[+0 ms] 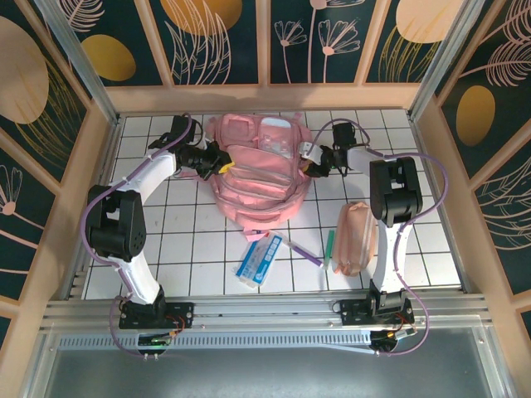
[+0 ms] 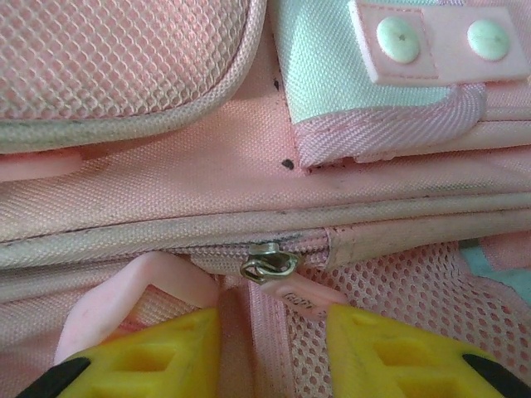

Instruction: Pack the student bag

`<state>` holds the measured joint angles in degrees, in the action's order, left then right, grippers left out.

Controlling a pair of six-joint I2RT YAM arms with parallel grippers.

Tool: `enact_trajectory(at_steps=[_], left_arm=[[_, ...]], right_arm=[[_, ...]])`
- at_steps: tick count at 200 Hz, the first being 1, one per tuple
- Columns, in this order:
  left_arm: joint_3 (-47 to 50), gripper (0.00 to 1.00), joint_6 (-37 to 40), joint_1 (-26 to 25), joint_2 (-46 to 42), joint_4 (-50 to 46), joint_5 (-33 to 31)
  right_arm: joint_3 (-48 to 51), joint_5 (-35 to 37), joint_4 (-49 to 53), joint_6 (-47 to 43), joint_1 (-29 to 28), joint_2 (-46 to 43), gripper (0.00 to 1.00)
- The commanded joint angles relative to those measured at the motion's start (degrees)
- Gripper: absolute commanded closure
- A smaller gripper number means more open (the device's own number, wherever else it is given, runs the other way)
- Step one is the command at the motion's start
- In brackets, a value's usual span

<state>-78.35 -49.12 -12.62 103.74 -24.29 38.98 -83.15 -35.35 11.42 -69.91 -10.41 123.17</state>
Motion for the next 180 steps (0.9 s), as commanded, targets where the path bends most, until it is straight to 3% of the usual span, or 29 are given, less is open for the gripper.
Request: enact_trajectory(at_steps=[1,36,68,115,156,180], left_arm=[[-1.7,1.00,1.0,0.0,-2.8,1.5,4.0],[-3.1,1.00,2.9,0.0,-2.0,-1.1,3.9],[-3.7,1.00,3.4,0.0,-1.6,-1.7,4.0],[-3.4,1.00,3.4,0.0,-1.6,-1.7,4.1],[-3.4,1.00,3.3,0.0,-1.5,-2.0,4.2],[-3.0,1.00,3.1,0.0,-2.1,-1.3,3.9]], right_arm=[[-2.4,-6.1,6.1,-2.0,0.6,-0.5,0.65],[-6.7,-10.3,15.0,-6.6,2.3,-0.2,0.73],[-6.8,-8.5,13.5,-6.3,2.5,-0.8,0.60],[-4.2,-4.1,2.3,1.9,1.1,0.8,0.57],[-5.0,-3.2,3.5,2.0,-0.4,3.5,0.57],[-6.8,-5.5,12.0,-4.1,-0.5,4.1,0.52]])
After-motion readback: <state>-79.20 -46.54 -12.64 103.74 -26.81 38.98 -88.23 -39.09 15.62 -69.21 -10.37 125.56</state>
